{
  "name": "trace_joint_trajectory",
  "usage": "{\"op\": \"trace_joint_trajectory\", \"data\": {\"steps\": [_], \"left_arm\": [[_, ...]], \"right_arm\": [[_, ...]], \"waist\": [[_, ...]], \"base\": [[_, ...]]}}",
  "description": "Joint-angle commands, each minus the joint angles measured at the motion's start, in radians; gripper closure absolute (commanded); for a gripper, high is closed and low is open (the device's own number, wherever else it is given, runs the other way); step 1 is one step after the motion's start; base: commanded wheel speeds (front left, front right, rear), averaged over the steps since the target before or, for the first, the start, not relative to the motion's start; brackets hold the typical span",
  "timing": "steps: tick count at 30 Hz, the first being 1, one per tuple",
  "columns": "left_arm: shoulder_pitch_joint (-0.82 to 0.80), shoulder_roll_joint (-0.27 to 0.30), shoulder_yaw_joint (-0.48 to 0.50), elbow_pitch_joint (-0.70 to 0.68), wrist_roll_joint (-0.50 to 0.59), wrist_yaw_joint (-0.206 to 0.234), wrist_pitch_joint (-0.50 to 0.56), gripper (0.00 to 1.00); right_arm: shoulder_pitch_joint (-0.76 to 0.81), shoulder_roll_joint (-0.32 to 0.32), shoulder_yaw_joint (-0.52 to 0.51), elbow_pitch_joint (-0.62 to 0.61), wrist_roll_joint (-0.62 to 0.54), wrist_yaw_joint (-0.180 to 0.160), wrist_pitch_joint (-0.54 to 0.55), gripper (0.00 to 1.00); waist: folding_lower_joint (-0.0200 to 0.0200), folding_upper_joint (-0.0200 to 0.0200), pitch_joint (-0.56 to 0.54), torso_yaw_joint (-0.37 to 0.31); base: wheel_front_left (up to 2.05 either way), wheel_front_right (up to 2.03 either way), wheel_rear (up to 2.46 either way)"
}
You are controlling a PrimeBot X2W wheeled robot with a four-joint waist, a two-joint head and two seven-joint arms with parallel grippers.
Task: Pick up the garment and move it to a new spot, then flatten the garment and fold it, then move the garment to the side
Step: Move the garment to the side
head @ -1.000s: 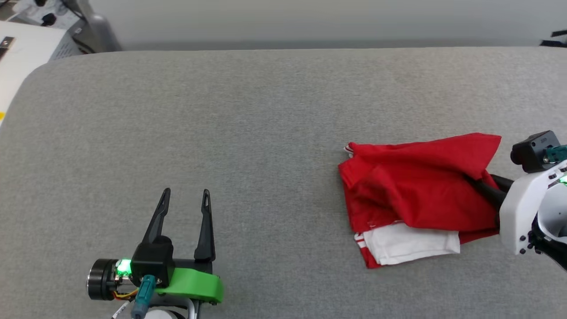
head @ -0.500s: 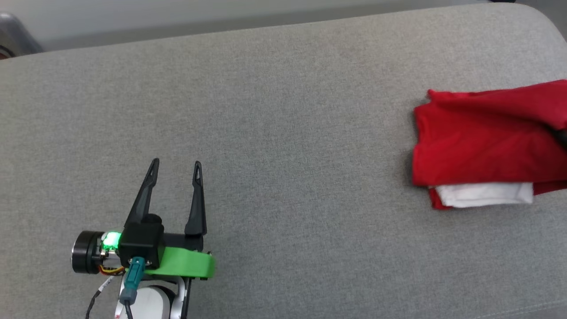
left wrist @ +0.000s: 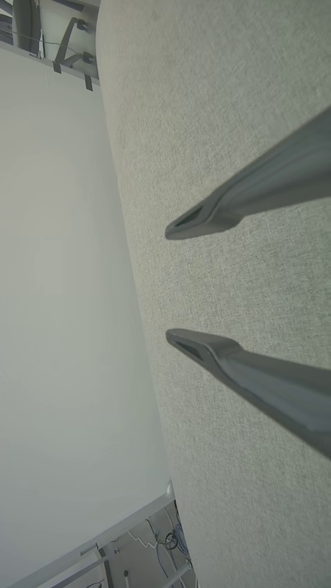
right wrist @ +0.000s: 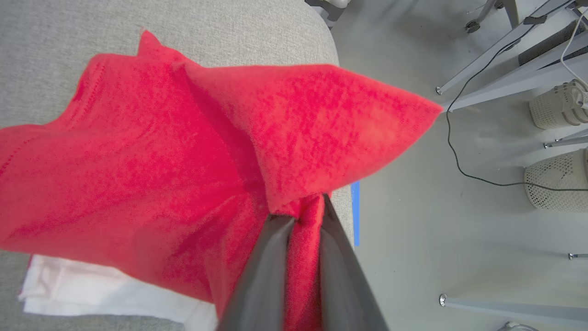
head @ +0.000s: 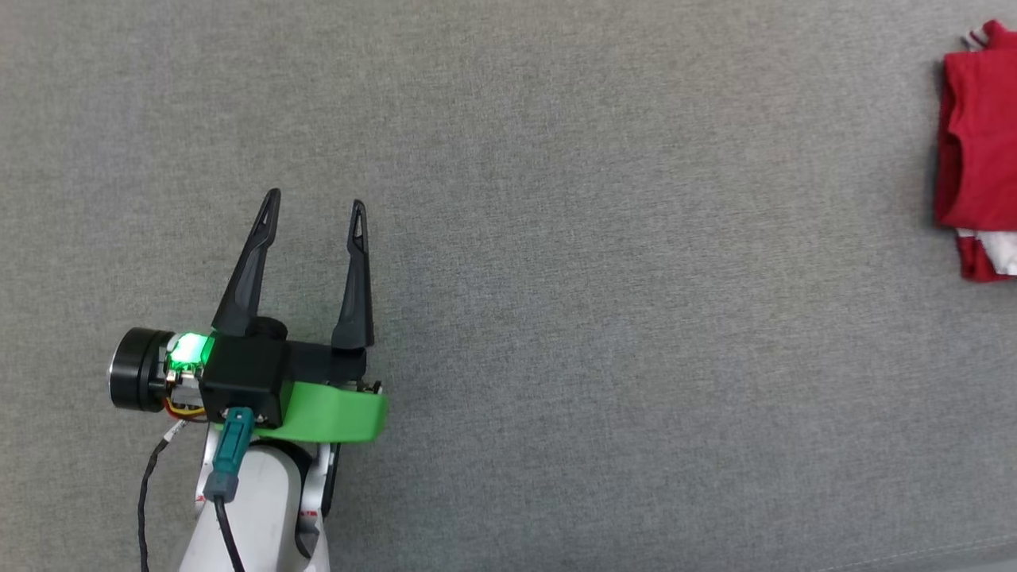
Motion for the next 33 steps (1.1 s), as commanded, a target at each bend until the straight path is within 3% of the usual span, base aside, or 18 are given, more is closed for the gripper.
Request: {"op": "trace_joint_trajectory", "data": {"steps": [1, 9, 10, 11, 12, 18, 23, 27, 33], "left_arm": [[-0.022, 0.009, -0.003, -0.005, 0.006, 0.002, -0.006, 0.0], [-0.04, 0.013, -0.014, -0.012, 0.001, 0.017, -0.006, 0.0], [-0.039, 0.014, -0.015, -0.01, 0.0, 0.02, -0.006, 0.0], [-0.038, 0.014, -0.015, -0.009, -0.001, 0.022, -0.006, 0.0], [-0.035, 0.014, -0.015, -0.008, -0.003, 0.025, -0.006, 0.0], [-0.007, 0.009, -0.017, 0.004, -0.014, 0.038, -0.006, 0.0], [0.038, 0.001, -0.015, 0.019, -0.027, 0.047, -0.006, 0.0], [0.078, -0.007, -0.009, 0.026, -0.04, 0.05, -0.006, 0.0], [0.126, -0.012, 0.01, 0.041, -0.052, 0.048, -0.006, 0.0]], "right_arm": [[-0.026, -0.003, -0.012, 0.024, -0.015, -0.001, -0.012, 1.0], [-0.075, 0.031, -0.047, 0.168, -0.076, -0.001, -0.083, 1.0], [-0.08, 0.042, -0.053, 0.186, -0.077, -0.001, -0.094, 0.76], [-0.083, 0.052, -0.056, 0.2, -0.077, -0.001, -0.099, 0.44], [-0.087, 0.063, -0.063, 0.216, -0.078, -0.001, -0.107, 0.0], [-0.099, 0.087, -0.137, 0.297, -0.151, -0.001, -0.244, 0.0], [-0.064, 0.127, -0.193, 0.29, -0.186, -0.001, -0.381, 0.0], [-0.028, 0.163, -0.268, 0.238, -0.226, -0.001, -0.512, 0.0], [0.055, 0.322, -0.401, 0.014, -0.339, -0.001, -0.561, 0.0]], "waist": [[-0.0002, -0.0001, 0.064, 0.03], [-0.0002, -0.0001, 0.081, 0.049], [-0.0002, -0.0001, 0.078, 0.049], [-0.0002, -0.0001, 0.073, 0.05], [-0.0002, -0.0001, 0.066, 0.05], [-0.0002, -0.0001, -0.006, 0.061], [-0.0002, -0.0001, -0.092, 0.076], [-0.0002, -0.0001, -0.157, 0.089], [-0.0002, -0.0001, -0.236, 0.109]], "base": [[0.0, 0.0, 0.0], [0.0, 0.0, 0.0], [0.0, 0.0, 0.0], [0.0, 0.0, 0.0], [0.0, 0.0, 0.0], [0.0, 0.0, 0.0], [0.0, 0.0, 0.0], [0.0, 0.0, 0.0], [0.0, 0.0, 0.0]]}}
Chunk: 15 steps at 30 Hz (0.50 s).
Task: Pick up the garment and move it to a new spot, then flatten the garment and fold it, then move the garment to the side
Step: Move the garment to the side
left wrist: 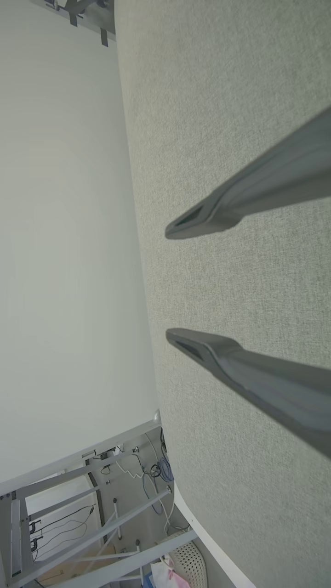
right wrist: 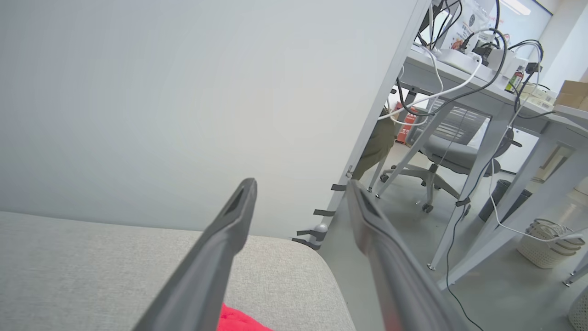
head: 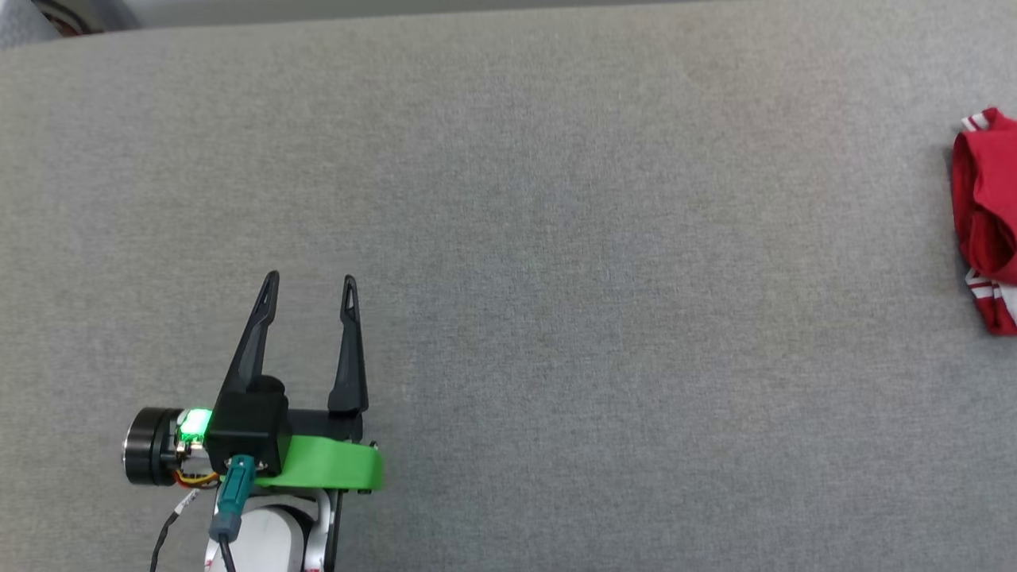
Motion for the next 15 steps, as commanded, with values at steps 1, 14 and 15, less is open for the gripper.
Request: {"op": "trace_joint_trajectory", "data": {"steps": [1, 14, 15], "left_arm": [[0.012, -0.003, 0.008, 0.004, -0.006, 0.003, -0.006, 0.0], [0.066, -0.019, 0.036, 0.034, -0.018, -0.018, -0.006, 0.0], [0.069, -0.022, 0.037, 0.037, -0.019, -0.019, -0.006, 0.0]], "right_arm": [[0.035, 0.046, -0.022, -0.054, -0.025, -0.001, -0.008, 0.0], [0.36, 0.425, -0.103, -0.518, -0.12, -0.001, -0.01, 0.0], [0.382, 0.44, -0.09, -0.522, -0.124, -0.001, -0.01, 0.0]], "waist": [[0.0001, 0.0, -0.069, 0.028], [0.0001, 0.0, -0.181, 0.09], [0.0001, 0.0, -0.186, 0.095]], "base": [[0.0, 0.0, 0.0], [0.0, 0.0, 0.0], [0.0, 0.0, 0.0]]}}
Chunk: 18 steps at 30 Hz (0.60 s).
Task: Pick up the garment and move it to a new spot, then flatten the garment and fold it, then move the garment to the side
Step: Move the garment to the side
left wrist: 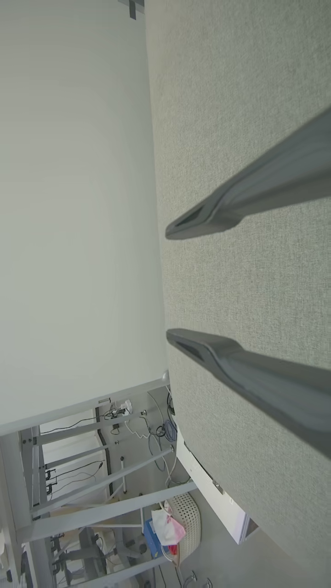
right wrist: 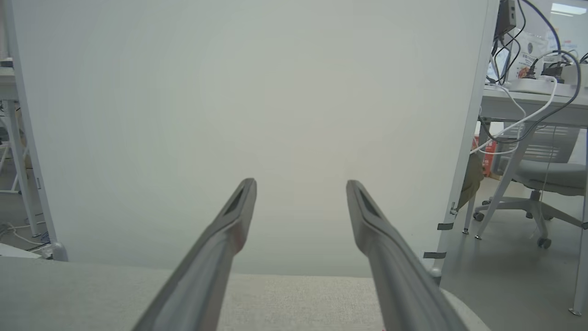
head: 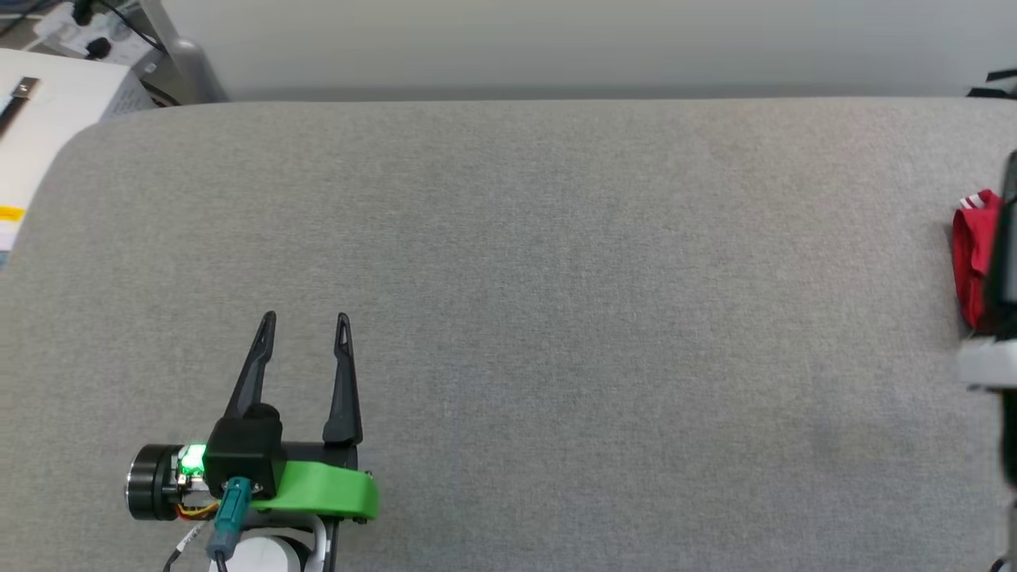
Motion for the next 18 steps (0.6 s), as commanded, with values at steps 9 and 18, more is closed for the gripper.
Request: {"op": "trace_joint_trajectory", "data": {"steps": [9, 18], "left_arm": [[0.039, -0.015, 0.017, 0.017, -0.004, -0.023, -0.006, 0.0], [0.068, -0.025, 0.021, 0.031, -0.007, -0.045, -0.006, 0.0]], "right_arm": [[0.211, 0.133, 0.082, -0.005, -0.028, -0.001, -0.002, 0.0], [0.332, 0.17, 0.084, -0.022, -0.021, -0.001, -0.002, 0.0]], "waist": [[0.0001, 0.0, -0.053, 0.048], [0.0001, 0.0, -0.081, 0.049]], "base": [[0.0, 0.0, 0.0], [0.0, 0.0, 0.0]]}}
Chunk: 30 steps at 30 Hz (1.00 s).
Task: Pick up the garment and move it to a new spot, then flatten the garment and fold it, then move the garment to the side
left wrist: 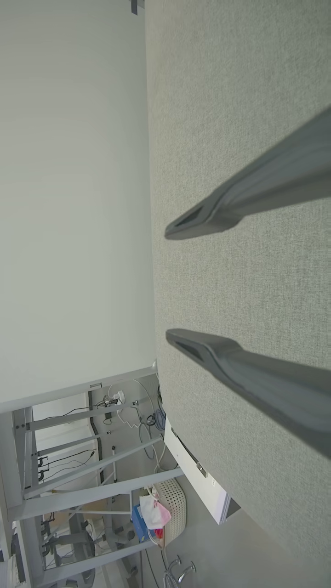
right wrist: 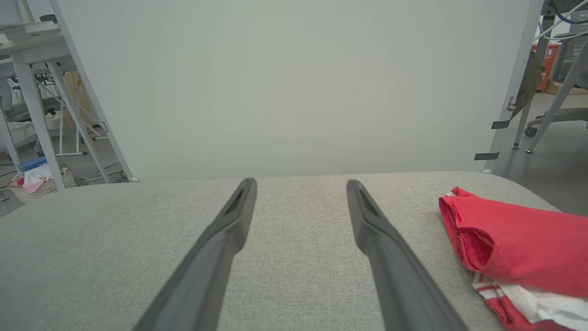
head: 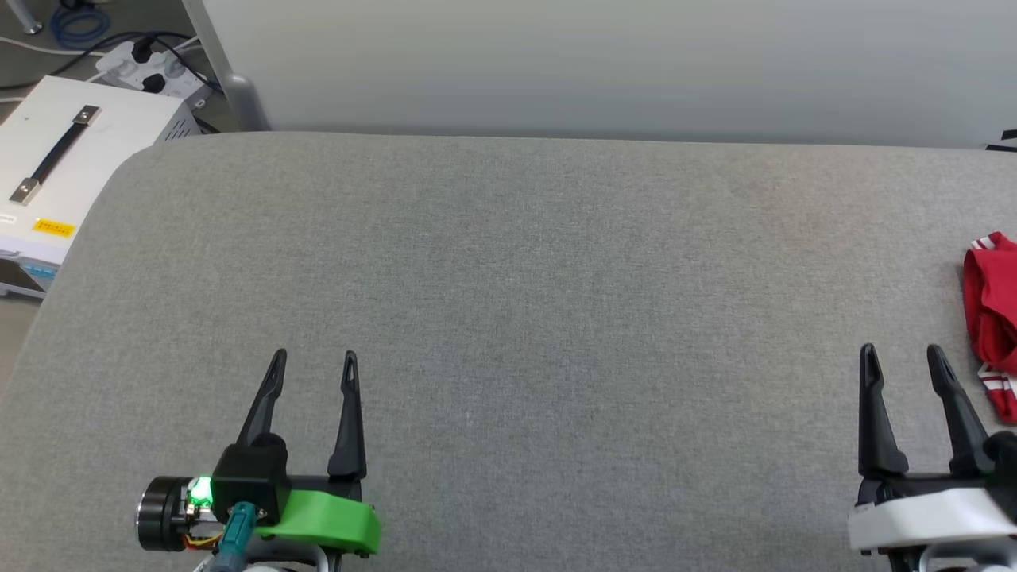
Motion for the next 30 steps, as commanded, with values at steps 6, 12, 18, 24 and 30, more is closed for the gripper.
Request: {"op": "trace_joint_trajectory", "data": {"steps": [6, 12, 18, 24, 30], "left_arm": [[0.03, -0.01, 0.011, 0.002, -0.003, -0.019, -0.006, 0.0], [0.038, -0.015, 0.016, 0.002, -0.001, -0.025, -0.006, 0.0], [0.041, -0.019, 0.018, 0.009, 0.001, -0.03, -0.006, 0.0], [0.028, -0.019, 0.019, 0.01, 0.0, -0.026, 0.002, 1.0], [0.027, -0.02, 0.02, 0.01, 0.001, -0.026, 0.007, 1.0]], "right_arm": [[0.063, 0.009, 0.016, -0.035, -0.017, -0.001, -0.002, 0.0], [0.085, 0.014, 0.024, -0.046, -0.023, -0.001, -0.002, 0.0], [0.09, 0.016, 0.025, -0.05, -0.025, -0.001, -0.002, 0.0], [0.078, 0.013, 0.026, -0.043, -0.021, 0.0, 0.0, 1.0], [0.075, 0.013, 0.028, -0.04, -0.024, 0.0, 0.006, 1.0]], "waist": [[0.0001, 0.0, -0.016, -0.005], [0.0001, 0.0, -0.019, -0.005], [0.0001, 0.0, -0.022, -0.004], [0.0001, 0.0, -0.021, -0.004], [0.0001, 0.0, -0.023, -0.005]], "base": [[0.0, 0.0, 0.0], [0.0, 0.0, 0.0], [0.0, 0.0, 0.0], [0.0, 0.0, 0.0], [0.0, 0.0, 0.0]]}}
